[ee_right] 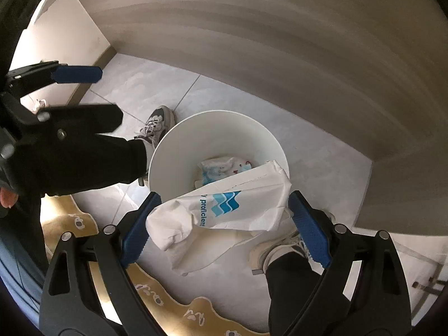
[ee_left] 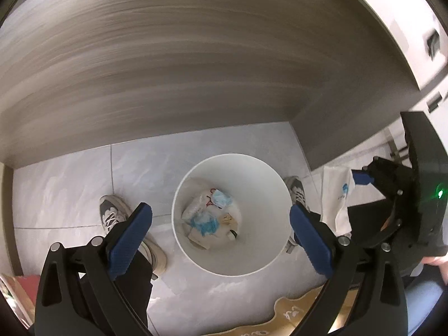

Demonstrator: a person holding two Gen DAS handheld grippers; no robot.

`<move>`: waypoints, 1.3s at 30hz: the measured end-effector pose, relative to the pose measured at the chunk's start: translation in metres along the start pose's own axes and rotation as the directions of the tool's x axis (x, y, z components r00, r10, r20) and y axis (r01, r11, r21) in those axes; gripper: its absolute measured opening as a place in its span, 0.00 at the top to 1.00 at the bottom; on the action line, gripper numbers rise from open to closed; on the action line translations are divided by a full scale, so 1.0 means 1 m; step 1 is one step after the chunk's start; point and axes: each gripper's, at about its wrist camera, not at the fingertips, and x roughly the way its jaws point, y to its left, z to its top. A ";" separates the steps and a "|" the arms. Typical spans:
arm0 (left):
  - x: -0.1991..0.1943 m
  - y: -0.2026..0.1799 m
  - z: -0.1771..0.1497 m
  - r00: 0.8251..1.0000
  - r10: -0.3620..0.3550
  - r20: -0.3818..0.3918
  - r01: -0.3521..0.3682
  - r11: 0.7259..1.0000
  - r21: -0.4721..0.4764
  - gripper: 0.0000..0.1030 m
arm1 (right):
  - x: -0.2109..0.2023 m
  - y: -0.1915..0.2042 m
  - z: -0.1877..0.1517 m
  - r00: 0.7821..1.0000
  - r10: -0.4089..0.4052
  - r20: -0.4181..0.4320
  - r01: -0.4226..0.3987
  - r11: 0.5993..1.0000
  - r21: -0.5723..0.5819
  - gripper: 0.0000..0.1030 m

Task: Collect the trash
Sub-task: 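Open both grippers to drop the tissues into the bin, then raise both tools back to the bed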

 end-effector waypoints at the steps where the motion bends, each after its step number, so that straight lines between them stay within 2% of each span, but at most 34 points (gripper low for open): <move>1: -0.001 0.001 0.001 1.000 0.007 0.003 -0.007 1.000 -0.002 0.06 | 0.002 0.000 0.002 1.000 -0.002 -0.003 0.002 1.000 -0.004 0.15; 11: -0.005 0.001 0.001 1.000 -0.007 0.025 0.007 1.000 0.005 0.06 | 0.009 0.007 0.000 1.000 -0.010 -0.025 0.009 0.999 -0.032 0.14; 16: -0.010 0.003 0.001 1.000 -0.008 0.027 0.008 1.000 0.003 0.06 | 0.014 0.015 0.001 0.998 -0.037 -0.046 0.034 0.997 -0.069 0.05; 18: -0.011 0.003 0.001 1.000 -0.004 0.030 0.004 1.000 -0.003 0.06 | 0.014 0.017 0.001 0.998 -0.050 -0.048 0.046 0.996 -0.078 0.05; 24: -0.022 0.001 -0.001 0.998 -0.011 0.058 0.012 1.000 -0.011 0.06 | 0.007 0.007 -0.002 0.996 -0.071 -0.057 0.070 0.997 -0.030 0.05; 31: -0.077 -0.015 -0.013 0.989 -0.041 0.143 0.041 0.999 0.007 0.06 | -0.063 0.013 -0.013 0.992 -0.055 0.110 0.055 0.998 0.011 0.05; 35: -0.123 -0.029 -0.021 0.978 -0.059 0.200 0.052 0.998 0.038 0.06 | -0.117 0.015 -0.028 0.977 -0.021 0.214 0.014 0.999 0.036 0.05; 39: -0.178 -0.047 -0.014 0.958 -0.048 0.284 0.020 0.995 0.098 0.06 | -0.175 0.019 -0.040 0.951 -0.013 0.310 0.002 0.999 0.034 0.05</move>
